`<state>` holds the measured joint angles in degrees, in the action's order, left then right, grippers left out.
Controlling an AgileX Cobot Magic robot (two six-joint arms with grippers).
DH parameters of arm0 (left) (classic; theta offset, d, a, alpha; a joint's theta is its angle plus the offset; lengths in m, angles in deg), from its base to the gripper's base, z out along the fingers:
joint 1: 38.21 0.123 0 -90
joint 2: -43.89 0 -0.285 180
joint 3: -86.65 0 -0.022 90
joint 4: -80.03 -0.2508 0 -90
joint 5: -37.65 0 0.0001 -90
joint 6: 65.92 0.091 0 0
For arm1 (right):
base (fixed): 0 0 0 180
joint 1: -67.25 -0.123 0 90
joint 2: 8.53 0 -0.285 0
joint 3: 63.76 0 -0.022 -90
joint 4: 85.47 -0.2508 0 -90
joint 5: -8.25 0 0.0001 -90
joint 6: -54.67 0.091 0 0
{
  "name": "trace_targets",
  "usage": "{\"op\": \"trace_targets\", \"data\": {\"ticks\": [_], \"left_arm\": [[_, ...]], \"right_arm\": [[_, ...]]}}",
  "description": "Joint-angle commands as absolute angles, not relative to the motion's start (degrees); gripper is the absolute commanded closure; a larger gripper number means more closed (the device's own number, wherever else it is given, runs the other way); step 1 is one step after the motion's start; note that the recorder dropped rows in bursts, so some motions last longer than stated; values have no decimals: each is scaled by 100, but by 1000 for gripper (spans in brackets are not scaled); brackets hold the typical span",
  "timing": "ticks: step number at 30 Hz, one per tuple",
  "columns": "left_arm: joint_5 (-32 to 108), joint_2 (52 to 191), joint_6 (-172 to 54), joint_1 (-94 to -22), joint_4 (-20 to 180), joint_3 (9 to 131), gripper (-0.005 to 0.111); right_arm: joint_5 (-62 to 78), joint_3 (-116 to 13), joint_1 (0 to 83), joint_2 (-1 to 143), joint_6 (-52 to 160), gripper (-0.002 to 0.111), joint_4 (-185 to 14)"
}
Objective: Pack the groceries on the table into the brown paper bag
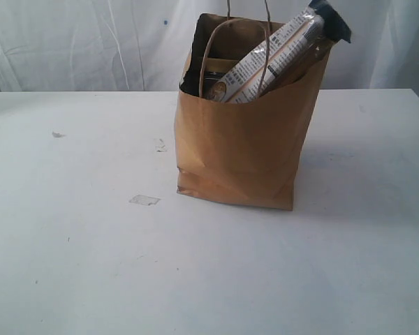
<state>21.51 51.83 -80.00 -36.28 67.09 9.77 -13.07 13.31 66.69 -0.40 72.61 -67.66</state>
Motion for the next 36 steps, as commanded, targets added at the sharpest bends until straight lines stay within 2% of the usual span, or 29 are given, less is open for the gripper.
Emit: {"op": "trace_targets", "data": {"ticks": [1,3,5,12,36], "left_arm": [[2176,5168,-7981,-3664,6760,943,107],[2176,5168,-7981,-3664,6760,943,107],[2176,5168,-7981,-3664,6760,943,107],[2176,5168,-7981,-3664,6760,943,107],[2176,5168,-7981,-3664,6760,943,107]], "right_arm": [[-1065,1346,6897,-74,5853,108,-7695],[-878,1346,6982,-74,4329,108,-8547],[-862,1346,7028,-74,3831,108,-8547],[-913,1346,7074,-74,4935,108,-8060],[-968,1346,7074,-74,4935,108,-8123]]}}
